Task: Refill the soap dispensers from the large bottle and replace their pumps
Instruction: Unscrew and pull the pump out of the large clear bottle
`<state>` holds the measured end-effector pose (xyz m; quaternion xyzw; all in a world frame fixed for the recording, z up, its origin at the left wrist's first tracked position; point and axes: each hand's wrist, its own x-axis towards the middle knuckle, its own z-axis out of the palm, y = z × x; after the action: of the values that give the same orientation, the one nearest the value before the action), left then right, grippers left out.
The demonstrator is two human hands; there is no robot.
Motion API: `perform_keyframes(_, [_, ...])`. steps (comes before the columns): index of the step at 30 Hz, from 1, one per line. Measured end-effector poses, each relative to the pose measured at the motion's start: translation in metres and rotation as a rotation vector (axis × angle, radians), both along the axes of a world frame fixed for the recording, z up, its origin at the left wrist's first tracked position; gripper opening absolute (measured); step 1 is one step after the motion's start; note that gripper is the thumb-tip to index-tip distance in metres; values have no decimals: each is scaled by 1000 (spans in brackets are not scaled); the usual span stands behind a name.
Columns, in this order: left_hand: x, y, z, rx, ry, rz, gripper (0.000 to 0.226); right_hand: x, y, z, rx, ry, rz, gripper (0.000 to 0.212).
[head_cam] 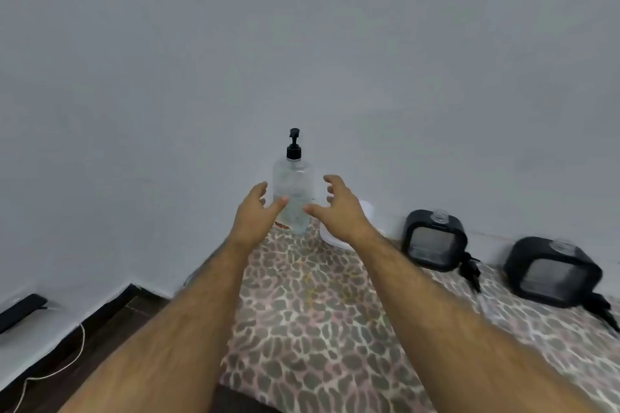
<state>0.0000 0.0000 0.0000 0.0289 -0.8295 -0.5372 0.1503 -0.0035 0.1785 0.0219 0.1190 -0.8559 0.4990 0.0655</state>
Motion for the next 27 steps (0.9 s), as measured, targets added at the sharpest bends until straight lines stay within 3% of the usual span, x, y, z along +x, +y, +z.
perform_keyframes(8, [-73, -10, -6, 171, 9, -23, 74, -79, -29, 6, 147, 79, -63, 83])
perform_keyframes(13, [-85, -10, -13, 196, 46, -122, 55, -100, -37, -3, 151, 17, -49, 69])
perform_keyframes(19, [-71, -11, -13, 239, 45, -102, 43, -93, -39, -9, 27, -11, -28, 74])
perform_keyframes(27, [-5, -12, -3, 226, 3, -89, 43, -28, -26, -3, -47, -85, 24, 73])
